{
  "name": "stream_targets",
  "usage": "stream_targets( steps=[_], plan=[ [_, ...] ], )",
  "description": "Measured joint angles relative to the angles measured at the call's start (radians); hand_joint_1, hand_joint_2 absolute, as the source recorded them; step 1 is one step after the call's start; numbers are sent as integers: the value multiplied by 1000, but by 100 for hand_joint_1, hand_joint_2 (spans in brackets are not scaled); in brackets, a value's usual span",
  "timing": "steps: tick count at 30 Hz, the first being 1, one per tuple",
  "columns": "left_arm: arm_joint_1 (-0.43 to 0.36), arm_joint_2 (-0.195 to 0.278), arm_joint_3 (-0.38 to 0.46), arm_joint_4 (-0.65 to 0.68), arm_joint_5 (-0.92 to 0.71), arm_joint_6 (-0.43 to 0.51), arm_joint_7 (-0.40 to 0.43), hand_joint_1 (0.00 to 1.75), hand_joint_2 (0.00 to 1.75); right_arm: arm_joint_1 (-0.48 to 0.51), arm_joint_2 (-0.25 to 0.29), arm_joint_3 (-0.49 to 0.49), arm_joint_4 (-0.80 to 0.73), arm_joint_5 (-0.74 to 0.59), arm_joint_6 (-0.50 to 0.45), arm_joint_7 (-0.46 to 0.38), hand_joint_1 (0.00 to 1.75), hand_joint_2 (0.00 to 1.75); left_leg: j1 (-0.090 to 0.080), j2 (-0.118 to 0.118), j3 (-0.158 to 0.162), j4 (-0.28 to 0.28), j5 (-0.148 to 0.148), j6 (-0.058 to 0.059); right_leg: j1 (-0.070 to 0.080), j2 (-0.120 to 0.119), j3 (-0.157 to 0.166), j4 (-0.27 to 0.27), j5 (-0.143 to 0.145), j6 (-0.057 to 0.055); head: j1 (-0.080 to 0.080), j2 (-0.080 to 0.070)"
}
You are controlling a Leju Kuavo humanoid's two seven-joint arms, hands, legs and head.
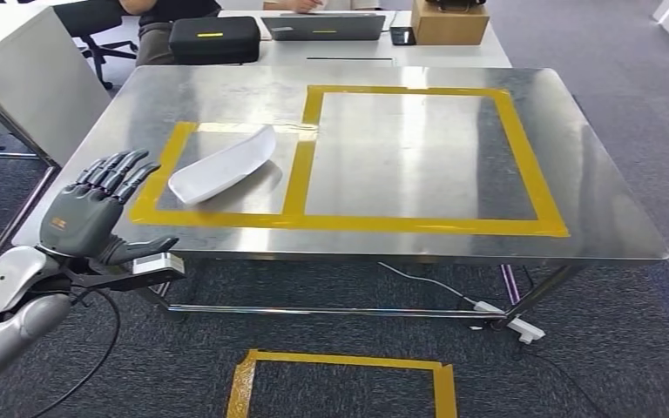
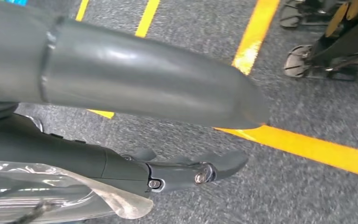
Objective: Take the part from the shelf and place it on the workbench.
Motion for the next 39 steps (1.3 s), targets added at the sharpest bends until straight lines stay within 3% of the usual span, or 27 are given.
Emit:
stream_targets(
  steps=[2,3,4,6,7,9,10,12,13,15,17,18,19,20,21,22,24,26,28,29,30,32,33,34,36,37,39],
  plan=[
    [4,-3,3,-2,2,10,1,0,0,1,-2,-3,0,-4,5,-1,0,0,0,0,-30,2,22,4,-2,3,-30,122,-86,7,1,0],
    [6,-3,5,-3,3,15,2,0,0,2,-4,-4,1,-7,7,-2,0,0,0,0,-45,3,32,3,-3,3,-35,169,-102,11,1,0],
    [9,-4,7,-3,4,20,3,0,0,3,-6,-6,1,-10,8,-3,0,0,1,0,-61,6,42,1,-4,3,-27,189,-95,14,1,0],
    [15,-3,12,-6,9,28,6,0,0,4,-8,-10,3,-15,11,-4,0,0,4,-1,-93,16,59,-7,-8,3,33,137,-41,19,1,0],
    [19,-2,17,-10,11,31,8,0,0,5,-9,-14,4,-17,12,-5,0,0,5,-1,-109,25,65,-12,-11,4,83,68,-26,22,1,0],
    [25,1,28,-19,15,39,10,0,0,4,-10,-19,6,-19,13,-8,0,0,5,-1,-131,44,75,-24,-12,10,170,-58,-33,16,1,0],
    [29,4,34,-23,18,43,10,0,0,5,-10,-23,7,-21,15,-10,0,0,4,-1,-137,50,81,-29,-10,13,191,-93,-44,10,1,0],
    [41,6,43,-28,28,50,11,0,0,6,-9,-27,10,-25,21,-15,0,0,4,-2,-142,53,92,-39,-8,11,184,-99,-42,-9,0,0],
    [51,7,48,-29,35,53,10,0,0,7,-9,-28,13,-28,23,-18,0,0,5,-2,-146,58,83,-44,-9,9,178,-98,-36,-18,0,0],
    [76,9,59,-30,53,58,8,0,0,8,-7,-31,20,-34,29,-24,0,0,8,-2,-164,114,14,-54,-11,3,165,-98,-18,-37,-4,0],
    [106,10,72,-30,72,67,0,0,0,8,-7,-37,30,-40,37,-33,0,0,11,-2,-189,235,-86,-62,-9,1,146,-96,1,-45,-8,0],
    [126,10,78,-31,83,73,-5,0,0,8,-6,-40,37,-43,43,-39,0,0,11,-2,-195,291,-112,-64,-7,0,134,-94,9,-45,-7,0],
    [150,9,86,-31,94,81,-8,0,0,7,-3,-44,47,-47,50,-47,0,0,12,-2,-189,322,-116,-64,-6,0,122,-92,17,-46,-8,0],
    [178,8,95,-31,105,90,-11,0,0,6,1,-48,59,-50,58,-55,0,0,12,-2,-168,319,-102,-61,-4,0,110,-90,24,-46,-7,0],
    [208,6,106,-32,116,100,-14,0,0,3,6,-51,74,-53,66,-64,0,0,11,-2,-132,279,-77,-57,-3,0,100,-87,30,-46,-8,0],
    [237,5,119,-34,125,108,-17,0,0,1,12,-53,89,-56,73,-73,0,0,11,-1,-84,214,-55,-50,-1,1,92,-84,35,-45,-8,0],
    [284,3,145,-39,137,120,-22,0,0,-2,24,-58,114,-58,79,-83,0,0,7,-1,-1,82,-42,-38,3,1,79,-81,46,-39,-7,0],
    [317,0,167,-43,143,126,-25,0,0,-4,32,-61,133,-59,80,-87,0,0,1,-1,22,28,-45,-29,3,-2,70,-84,61,-27,-6,0],
    [339,-2,181,-44,147,128,-27,0,0,-6,37,-64,149,-59,80,-88,0,0,1,-1,9,15,-26,-19,2,-3,61,-86,67,-14,-6,0],
    [346,-4,185,-44,158,120,-28,0,0,-7,39,-66,154,-60,80,-87,0,0,3,0,1,9,-15,-12,2,-2,51,-74,49,-8,-4,0],
    [354,-9,191,-44,189,93,-29,0,0,-7,41,-68,158,-61,78,-84,0,0,5,1,-8,4,-3,-6,2,-1,38,-43,13,-4,-2,0],
    [391,-42,221,-42,362,-31,-38,0,0,-10,45,-74,163,-76,71,-75,0,0,4,3,-28,3,15,1,0,2,5,70,-84,1,2,0],
    [421,-69,243,-39,496,-105,-47,0,0,-11,47,-79,165,-87,67,-72,0,0,2,6,-39,4,23,2,-1,2,-4,130,-114,3,3,0],
    [454,-103,266,-32,637,-165,-60,0,0,-12,49,-86,167,-97,64,-71,0,0,0,10,-51,6,31,2,-1,2,-2,169,-118,5,3,0],
    [508,-159,300,-16,828,-213,-86,0,0,-12,52,-98,170,-110,61,-71,0,0,-1,13,-80,13,46,1,0,2,42,155,-69,4,3,0],
    [525,-180,313,-9,859,-218,-94,0,0,-13,54,-101,171,-112,61,-70,0,0,0,12,-94,19,54,-1,0,3,87,99,-40,2,4,0],
    [543,-205,338,-1,866,-234,-87,0,0,-17,55,-106,173,-120,62,-72,0,0,-2,8,-117,30,68,-8,1,8,191,-50,-33,-4,3,0]
  ],
)
